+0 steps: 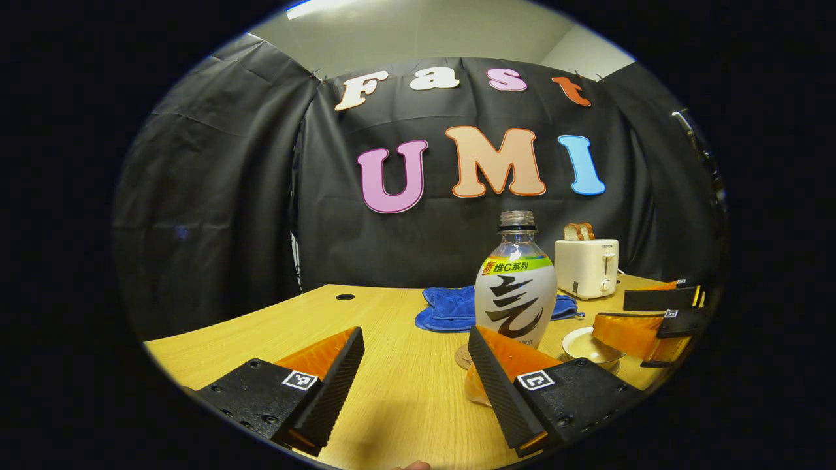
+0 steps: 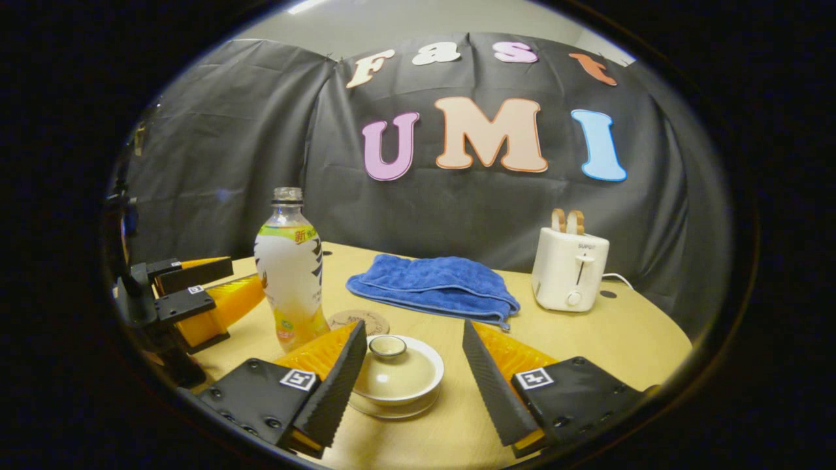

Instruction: Open the teacup lid with one hand, grasp the water bottle and pour water into the teacup with the other hand; after pouring, place the water bottle on the coaster and then close the teacup lid.

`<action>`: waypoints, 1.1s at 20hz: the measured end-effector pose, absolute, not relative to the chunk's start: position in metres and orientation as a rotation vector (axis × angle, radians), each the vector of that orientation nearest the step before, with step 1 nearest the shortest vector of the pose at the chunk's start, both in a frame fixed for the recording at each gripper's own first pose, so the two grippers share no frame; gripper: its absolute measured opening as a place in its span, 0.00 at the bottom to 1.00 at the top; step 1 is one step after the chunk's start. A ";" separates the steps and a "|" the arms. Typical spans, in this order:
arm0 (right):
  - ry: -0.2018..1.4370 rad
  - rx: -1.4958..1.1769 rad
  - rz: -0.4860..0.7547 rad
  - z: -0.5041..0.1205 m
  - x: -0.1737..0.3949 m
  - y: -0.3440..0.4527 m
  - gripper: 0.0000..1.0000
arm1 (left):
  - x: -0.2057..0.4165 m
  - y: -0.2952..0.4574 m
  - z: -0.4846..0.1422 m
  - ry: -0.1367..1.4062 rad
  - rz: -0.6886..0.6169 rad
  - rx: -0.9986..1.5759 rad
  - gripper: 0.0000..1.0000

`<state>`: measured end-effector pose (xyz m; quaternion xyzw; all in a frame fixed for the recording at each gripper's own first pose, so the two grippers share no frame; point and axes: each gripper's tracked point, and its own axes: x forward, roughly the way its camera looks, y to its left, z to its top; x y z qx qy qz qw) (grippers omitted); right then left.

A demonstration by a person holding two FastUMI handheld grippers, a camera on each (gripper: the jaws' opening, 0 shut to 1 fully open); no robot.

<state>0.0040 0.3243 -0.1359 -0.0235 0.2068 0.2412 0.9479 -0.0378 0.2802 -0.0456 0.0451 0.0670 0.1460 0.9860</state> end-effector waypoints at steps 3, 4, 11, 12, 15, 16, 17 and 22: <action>0.432 -0.070 0.509 -0.142 0.003 0.332 0.84 | -0.038 0.280 -0.046 0.135 0.293 0.091 0.94; 0.434 -0.082 0.515 -0.144 0.002 0.334 0.83 | -0.038 0.280 -0.046 0.135 0.293 0.091 0.94; 0.467 -0.090 0.542 -0.158 0.003 0.346 0.83 | -0.038 0.280 -0.046 0.135 0.294 0.089 0.94; 0.462 -0.094 0.545 -0.155 0.000 0.346 0.75 | -0.038 0.280 -0.045 0.135 0.294 0.089 0.94; 0.443 -0.125 0.544 -0.151 -0.003 0.345 0.52 | -0.038 0.280 -0.046 0.136 0.294 0.089 0.94; 0.441 -0.129 0.544 -0.152 -0.002 0.345 0.44 | -0.038 0.280 -0.046 0.136 0.294 0.089 0.94; 0.442 -0.123 0.560 -0.153 -0.005 0.348 0.43 | -0.038 0.280 -0.045 0.136 0.294 0.089 0.94; 0.432 -0.123 0.538 -0.152 0.002 0.345 0.39 | -0.038 0.280 -0.045 0.135 0.294 0.089 0.94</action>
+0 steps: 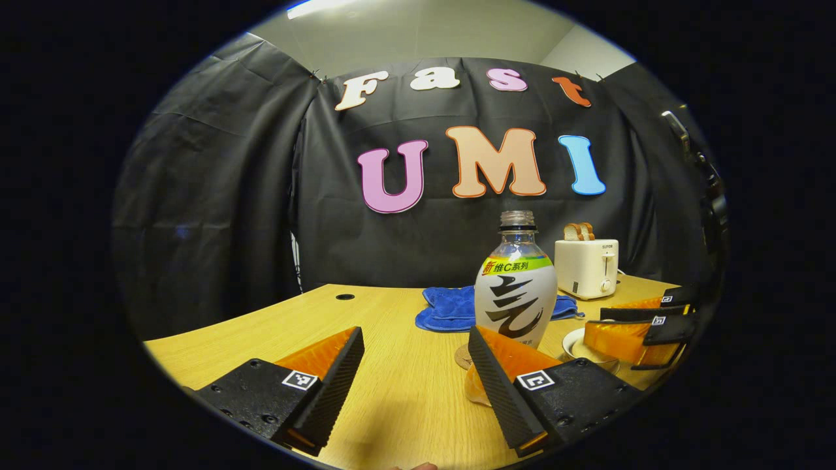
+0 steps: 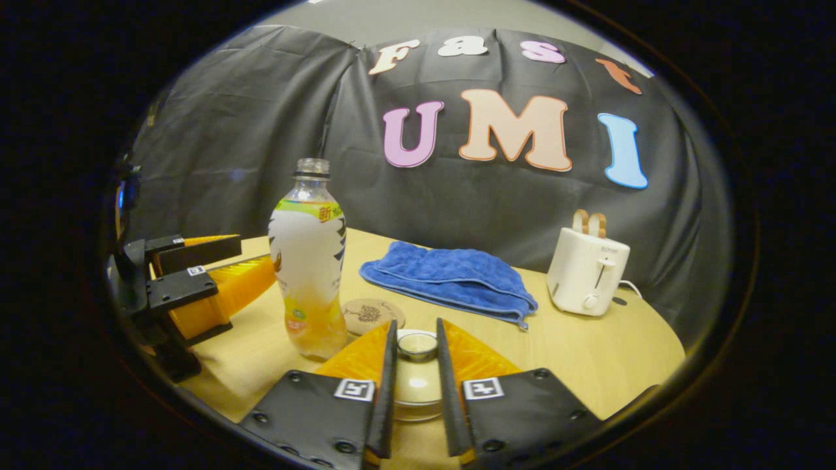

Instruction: Open the teacup lid with one hand, grasp the water bottle and pour water into the teacup with the other hand; after pouring, place the water bottle on the coaster and then close the teacup lid.

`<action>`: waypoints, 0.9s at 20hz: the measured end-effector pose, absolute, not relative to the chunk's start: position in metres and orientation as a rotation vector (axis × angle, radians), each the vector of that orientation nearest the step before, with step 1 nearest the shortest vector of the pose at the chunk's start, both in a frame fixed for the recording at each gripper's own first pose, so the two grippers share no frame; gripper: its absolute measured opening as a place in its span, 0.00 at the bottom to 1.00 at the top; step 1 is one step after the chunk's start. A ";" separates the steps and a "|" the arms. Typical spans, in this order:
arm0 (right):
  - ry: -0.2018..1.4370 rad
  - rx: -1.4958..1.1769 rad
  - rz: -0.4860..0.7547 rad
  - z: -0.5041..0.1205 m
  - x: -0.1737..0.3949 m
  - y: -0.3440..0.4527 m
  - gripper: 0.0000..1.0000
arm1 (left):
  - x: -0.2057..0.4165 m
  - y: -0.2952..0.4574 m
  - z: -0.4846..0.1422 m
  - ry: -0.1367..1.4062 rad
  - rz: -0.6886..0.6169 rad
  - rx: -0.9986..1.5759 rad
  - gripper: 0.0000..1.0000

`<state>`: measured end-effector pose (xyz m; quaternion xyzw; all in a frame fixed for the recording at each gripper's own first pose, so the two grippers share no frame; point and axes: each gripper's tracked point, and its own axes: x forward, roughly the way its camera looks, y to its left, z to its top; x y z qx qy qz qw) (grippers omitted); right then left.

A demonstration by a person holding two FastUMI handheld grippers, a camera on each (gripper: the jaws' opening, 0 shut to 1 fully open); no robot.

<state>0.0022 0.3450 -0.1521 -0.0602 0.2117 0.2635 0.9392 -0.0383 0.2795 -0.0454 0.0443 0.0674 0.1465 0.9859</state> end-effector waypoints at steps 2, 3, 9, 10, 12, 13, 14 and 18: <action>0.432 -0.112 0.537 -0.150 -0.001 0.345 0.32 | -0.038 0.279 -0.046 0.136 0.292 0.089 0.94; 0.433 -0.097 0.539 -0.149 -0.002 0.346 0.32 | -0.038 0.277 -0.046 0.136 0.282 0.087 0.94; 0.377 0.007 0.539 -0.116 0.003 0.343 0.32 | -0.038 0.264 -0.046 0.137 0.207 0.083 0.94; 0.372 0.017 0.540 -0.112 0.003 0.341 0.32 | -0.040 0.264 -0.046 0.139 0.204 0.082 0.94; 0.357 0.018 0.534 -0.106 0.000 0.334 0.32 | -0.044 0.265 -0.044 0.134 0.204 0.081 0.94; 0.352 0.017 0.533 -0.105 -0.003 0.332 0.32 | -0.047 0.264 -0.045 0.135 0.200 0.081 0.94; 0.347 0.020 0.534 -0.103 -0.003 0.331 0.32 | -0.049 0.261 -0.044 0.132 0.189 0.079 0.94; 0.331 0.050 0.528 -0.092 -0.007 0.322 0.32 | -0.051 0.248 -0.044 0.134 0.140 0.072 0.94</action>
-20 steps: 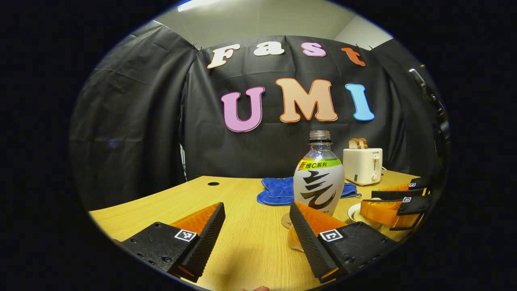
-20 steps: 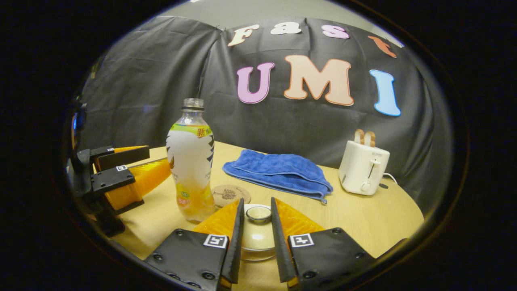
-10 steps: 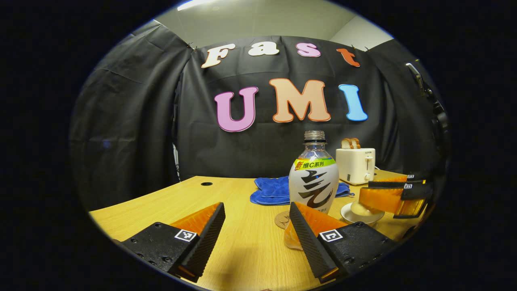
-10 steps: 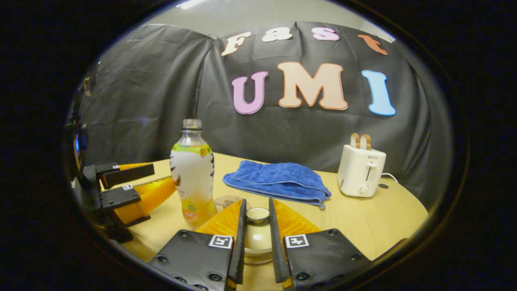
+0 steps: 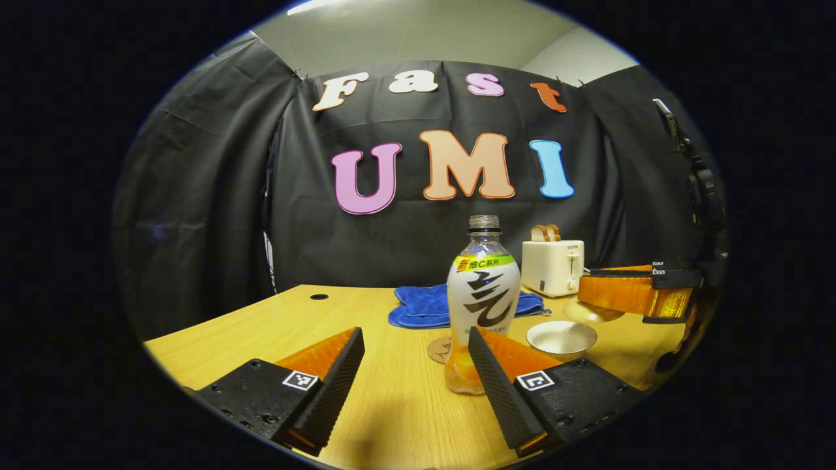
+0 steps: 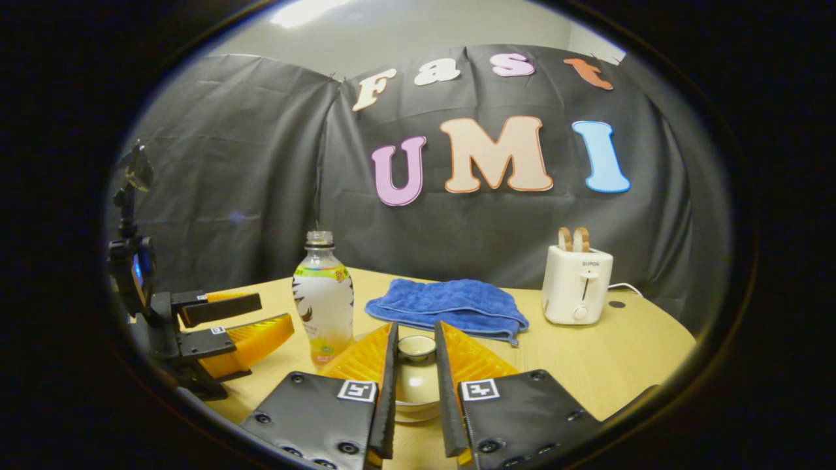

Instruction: Open the teacup lid with one hand, grasp the water bottle and pour water into the teacup with the other hand; after pouring, place the water bottle on the coaster and then close the teacup lid.

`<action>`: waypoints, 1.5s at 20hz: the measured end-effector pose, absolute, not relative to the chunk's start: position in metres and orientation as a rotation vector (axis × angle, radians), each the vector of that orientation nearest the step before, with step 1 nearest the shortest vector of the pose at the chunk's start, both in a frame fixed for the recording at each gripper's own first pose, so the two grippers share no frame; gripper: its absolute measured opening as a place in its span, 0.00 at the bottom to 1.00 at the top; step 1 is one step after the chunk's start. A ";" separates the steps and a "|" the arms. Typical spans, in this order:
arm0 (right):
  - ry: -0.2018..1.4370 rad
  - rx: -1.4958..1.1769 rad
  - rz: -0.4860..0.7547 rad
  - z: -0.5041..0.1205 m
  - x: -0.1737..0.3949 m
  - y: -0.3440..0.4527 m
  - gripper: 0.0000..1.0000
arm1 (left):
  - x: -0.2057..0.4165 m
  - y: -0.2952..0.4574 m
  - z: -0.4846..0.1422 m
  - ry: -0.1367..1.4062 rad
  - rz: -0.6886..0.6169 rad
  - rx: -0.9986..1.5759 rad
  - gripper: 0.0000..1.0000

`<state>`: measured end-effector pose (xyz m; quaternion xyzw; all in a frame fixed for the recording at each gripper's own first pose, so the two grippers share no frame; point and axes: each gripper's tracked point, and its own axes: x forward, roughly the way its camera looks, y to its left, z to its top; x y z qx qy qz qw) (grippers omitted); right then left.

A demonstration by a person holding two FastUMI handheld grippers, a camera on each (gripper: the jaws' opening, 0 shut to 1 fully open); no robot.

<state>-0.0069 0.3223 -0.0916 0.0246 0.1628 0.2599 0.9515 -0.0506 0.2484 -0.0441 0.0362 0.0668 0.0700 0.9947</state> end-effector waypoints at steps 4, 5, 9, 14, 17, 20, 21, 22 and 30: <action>0.316 0.075 0.504 -0.083 -0.007 0.305 0.33 | -0.049 0.230 -0.045 0.134 0.069 0.047 0.95; 0.314 0.080 0.496 -0.082 -0.007 0.302 0.33 | -0.047 0.224 -0.046 0.135 0.046 0.041 0.95; 0.312 0.078 0.468 -0.079 -0.006 0.284 0.31 | -0.036 0.207 -0.053 0.164 -0.013 0.027 0.95; 0.312 0.105 0.442 -0.075 -0.006 0.266 0.33 | -0.021 0.199 -0.056 0.175 -0.042 0.028 0.95; 0.314 0.113 0.428 -0.076 -0.004 0.258 0.33 | -0.012 0.199 -0.062 0.195 -0.046 0.034 0.95; 0.318 0.116 0.421 -0.078 -0.005 0.252 0.34 | -0.006 0.199 -0.063 0.204 -0.041 0.040 0.90; 0.320 0.116 0.419 -0.079 -0.005 0.250 0.34 | -0.005 0.198 -0.064 0.206 -0.040 0.042 0.88; 0.322 0.119 0.418 -0.079 -0.006 0.248 0.32 | -0.003 0.199 -0.065 0.209 -0.038 0.045 0.84; 0.329 0.116 0.418 -0.080 -0.010 0.240 0.34 | 0.003 0.202 -0.068 0.220 -0.021 0.068 0.63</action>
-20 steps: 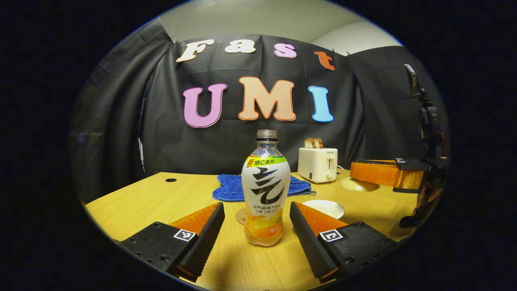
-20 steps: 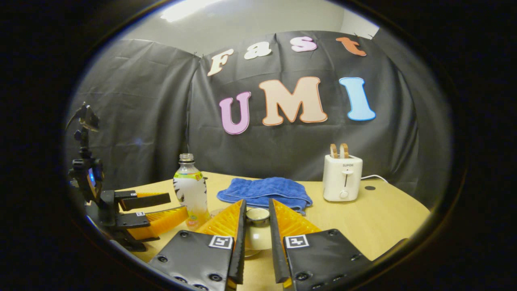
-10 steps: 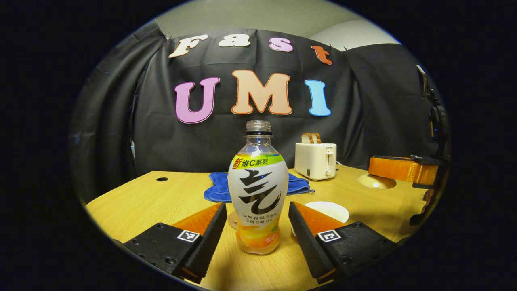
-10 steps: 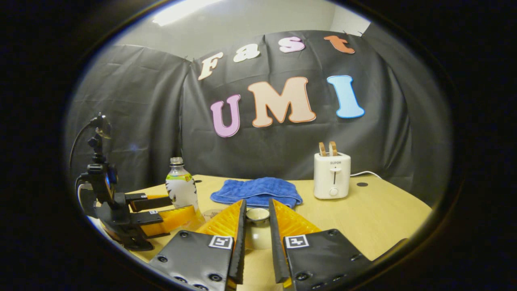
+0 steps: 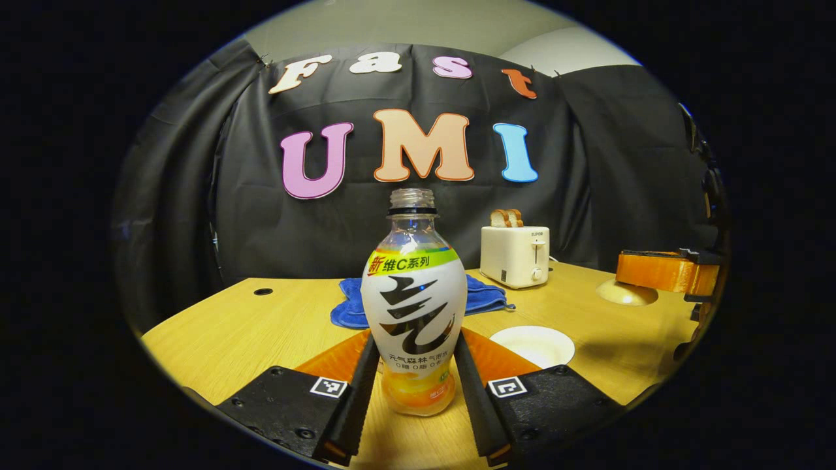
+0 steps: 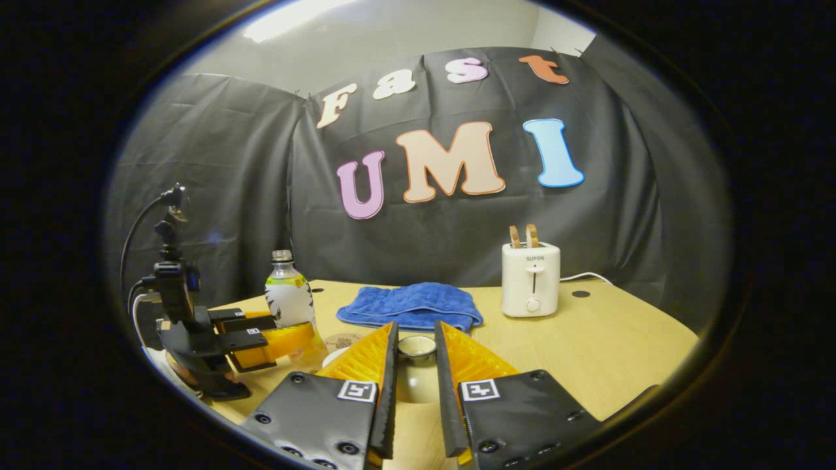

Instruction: Open the teacup lid with one hand, grasp the water bottle and pour water into the teacup with the other hand; after pouring, place the water bottle on the coaster and then close the teacup lid.

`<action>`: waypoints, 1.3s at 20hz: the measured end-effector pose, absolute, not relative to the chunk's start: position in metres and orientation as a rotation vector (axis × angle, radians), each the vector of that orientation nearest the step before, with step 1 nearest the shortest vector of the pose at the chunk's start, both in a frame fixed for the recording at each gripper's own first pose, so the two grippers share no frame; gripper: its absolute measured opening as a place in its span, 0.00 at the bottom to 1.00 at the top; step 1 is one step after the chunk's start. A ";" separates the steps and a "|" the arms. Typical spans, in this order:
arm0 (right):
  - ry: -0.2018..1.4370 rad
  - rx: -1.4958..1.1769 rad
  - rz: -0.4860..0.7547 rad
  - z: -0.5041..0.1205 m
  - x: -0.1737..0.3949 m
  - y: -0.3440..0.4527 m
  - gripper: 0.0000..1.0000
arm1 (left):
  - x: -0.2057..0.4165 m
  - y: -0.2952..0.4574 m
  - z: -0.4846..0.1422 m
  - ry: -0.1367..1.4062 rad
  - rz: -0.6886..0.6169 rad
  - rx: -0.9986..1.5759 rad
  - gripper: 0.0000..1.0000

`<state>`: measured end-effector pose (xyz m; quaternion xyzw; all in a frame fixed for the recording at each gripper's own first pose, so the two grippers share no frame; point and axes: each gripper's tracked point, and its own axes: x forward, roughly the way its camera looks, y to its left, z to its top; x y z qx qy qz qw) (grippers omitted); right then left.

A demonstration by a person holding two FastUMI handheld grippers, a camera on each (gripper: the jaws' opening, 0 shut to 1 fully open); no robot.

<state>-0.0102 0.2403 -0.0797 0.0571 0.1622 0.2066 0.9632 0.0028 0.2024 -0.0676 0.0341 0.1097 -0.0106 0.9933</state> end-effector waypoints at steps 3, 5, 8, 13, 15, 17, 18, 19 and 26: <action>0.325 0.113 0.411 -0.080 -0.010 0.236 0.33 | 0.002 0.213 -0.068 0.236 0.009 0.117 0.61; 0.328 0.115 0.407 -0.081 -0.010 0.235 0.33 | 0.002 0.223 -0.068 0.256 0.035 0.174 0.61; 0.335 0.113 0.403 -0.083 -0.009 0.232 0.34 | 0.001 0.232 -0.065 0.271 0.046 0.251 0.61; 0.341 0.097 0.400 -0.085 -0.009 0.230 0.33 | -0.004 0.243 -0.063 0.277 0.064 0.393 0.60; 0.342 0.100 0.393 -0.086 -0.009 0.228 0.32 | -0.004 0.247 -0.060 0.278 0.074 0.473 0.60; 0.345 0.094 0.383 -0.088 -0.009 0.225 0.31 | -0.004 0.249 -0.060 0.283 0.078 0.561 0.60; 0.348 0.093 0.379 -0.089 -0.008 0.223 0.34 | -0.004 0.251 -0.061 0.289 0.082 0.604 0.60; 0.351 0.094 0.376 -0.090 -0.009 0.222 0.32 | -0.004 0.251 -0.062 0.292 0.080 0.644 0.60; 0.356 0.090 0.363 -0.093 -0.012 0.214 0.32 | -0.002 0.237 -0.073 0.308 0.032 0.897 0.60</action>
